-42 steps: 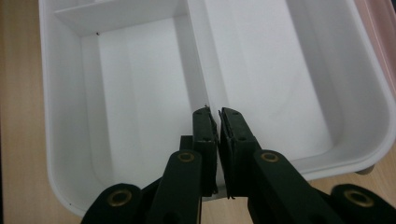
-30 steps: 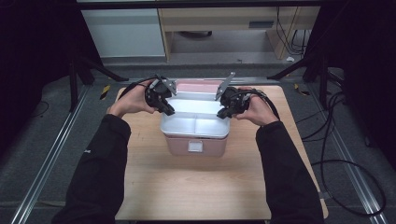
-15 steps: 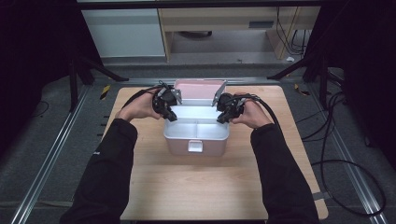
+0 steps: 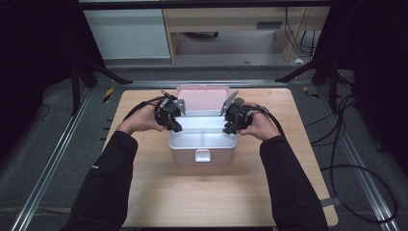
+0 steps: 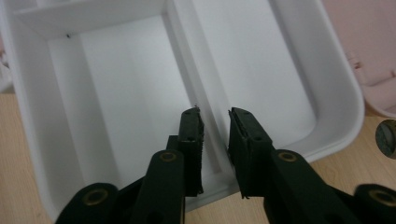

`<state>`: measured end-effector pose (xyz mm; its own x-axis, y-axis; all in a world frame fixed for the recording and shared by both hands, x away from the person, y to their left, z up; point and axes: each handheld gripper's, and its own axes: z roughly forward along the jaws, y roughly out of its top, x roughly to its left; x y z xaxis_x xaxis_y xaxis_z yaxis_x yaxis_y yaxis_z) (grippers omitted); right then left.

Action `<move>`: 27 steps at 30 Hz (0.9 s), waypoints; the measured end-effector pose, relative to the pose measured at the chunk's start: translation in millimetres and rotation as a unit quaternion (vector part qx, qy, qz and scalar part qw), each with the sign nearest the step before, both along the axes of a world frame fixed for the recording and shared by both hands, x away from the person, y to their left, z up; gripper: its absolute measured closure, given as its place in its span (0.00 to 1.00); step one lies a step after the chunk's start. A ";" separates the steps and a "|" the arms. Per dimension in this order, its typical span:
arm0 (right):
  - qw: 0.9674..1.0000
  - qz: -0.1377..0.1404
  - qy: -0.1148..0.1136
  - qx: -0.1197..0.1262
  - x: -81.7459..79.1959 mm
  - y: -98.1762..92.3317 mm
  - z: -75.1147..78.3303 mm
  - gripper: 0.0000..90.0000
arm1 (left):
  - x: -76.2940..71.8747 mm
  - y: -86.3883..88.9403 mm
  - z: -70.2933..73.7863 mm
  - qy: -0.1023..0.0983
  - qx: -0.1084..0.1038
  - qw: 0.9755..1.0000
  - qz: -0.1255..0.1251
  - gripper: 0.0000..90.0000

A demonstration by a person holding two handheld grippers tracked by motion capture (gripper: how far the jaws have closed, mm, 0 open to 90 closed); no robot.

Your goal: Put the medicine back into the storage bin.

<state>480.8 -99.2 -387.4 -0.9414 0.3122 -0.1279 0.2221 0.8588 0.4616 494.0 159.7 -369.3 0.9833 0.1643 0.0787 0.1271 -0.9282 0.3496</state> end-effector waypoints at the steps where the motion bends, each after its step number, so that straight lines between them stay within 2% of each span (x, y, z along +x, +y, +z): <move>1: 1.000 -0.007 -0.005 0.010 -1.9 -1.2 2.3 0.78 | -2.4 -0.1 4.2 -0.008 -0.012 1.000 0.008 0.90; 3: 0.999 -0.019 -0.019 0.035 -6.1 -5.6 9.8 0.72 | -8.4 0.2 13.2 -0.027 -0.025 0.999 0.029 0.85; 4: 0.997 -0.030 -0.030 0.060 -9.4 -9.9 16.8 0.69 | -11.7 0.4 17.3 -0.030 -0.031 0.998 0.041 0.79; 6: 0.994 -0.047 -0.043 0.086 -14.9 -14.9 24.9 0.64 | -18.0 1.1 23.5 -0.040 -0.042 0.997 0.055 0.73; 7: 0.993 -0.053 -0.048 0.095 -18.0 -17.3 28.1 0.64 | -22.8 2.4 26.9 -0.047 -0.058 0.995 0.063 0.72; 8: 0.990 -0.065 -0.055 0.109 -22.4 -20.4 31.6 0.61 | -27.6 4.2 29.7 -0.048 -0.079 0.993 0.074 0.70; 10: 0.986 -0.085 -0.056 0.133 -30.2 -27.5 35.5 0.60 | -37.3 7.9 33.1 -0.055 -0.110 0.988 0.092 0.65; 11: 0.985 -0.096 -0.062 0.130 -33.9 -30.2 36.6 0.57 | -42.1 9.7 33.8 -0.065 -0.121 0.985 0.103 0.62; 12: 0.982 -0.111 -0.071 0.132 -37.9 -32.8 37.2 0.57 | -46.9 11.4 33.6 -0.071 -0.132 0.982 0.115 0.60; 13: 0.980 -0.126 -0.067 0.138 -41.4 -35.9 37.3 0.56 | -51.6 13.3 32.8 -0.074 -0.141 0.979 0.126 0.59; 14: 0.979 -0.136 -0.062 0.140 -44.2 -39.0 37.4 0.54 | -56.7 16.2 31.2 -0.076 -0.158 0.974 0.141 0.57; 15: 0.976 -0.149 -0.069 0.145 -48.1 -43.0 37.5 0.54 | -60.6 18.6 29.1 -0.080 -0.171 0.970 0.154 0.56; 16: 0.973 -0.158 -0.067 0.154 -50.7 -46.5 37.5 0.52 | -63.9 21.0 26.8 -0.083 -0.182 0.966 0.165 0.55; 17: 0.970 -0.168 -0.069 0.159 -53.4 -50.0 37.8 0.52 | -65.9 23.2 24.9 -0.084 -0.190 0.963 0.174 0.54; 18: 0.969 -0.173 -0.073 0.163 -55.2 -53.0 38.0 0.51 | -67.9 26.6 22.1 -0.087 -0.202 0.958 0.186 0.52; 19: 0.965 -0.183 -0.076 0.170 -57.1 -56.9 37.9 0.50 | -68.9 30.4 19.4 -0.090 -0.211 0.953 0.199 0.51; 22: 0.956 -0.207 -0.076 0.192 -60.5 -67.9 36.1 0.46 | -67.4 44.3 12.3 -0.096 -0.235 0.938 0.234 0.50; 23: 0.953 -0.215 -0.077 0.197 -60.6 -71.0 34.8 0.46 | -65.6 50.5 10.3 -0.095 -0.245 0.932 0.250 0.48; 25: 0.949 -0.225 -0.078 0.206 -59.8 -76.4 32.0 0.44 | -62.4 58.5 8.3 -0.099 -0.258 0.922 0.270 0.48; 27: 0.945 -0.237 -0.083 0.209 -57.7 -80.4 29.2 0.42 | -57.6 65.1 6.9 -0.106 -0.264 0.915 0.287 0.48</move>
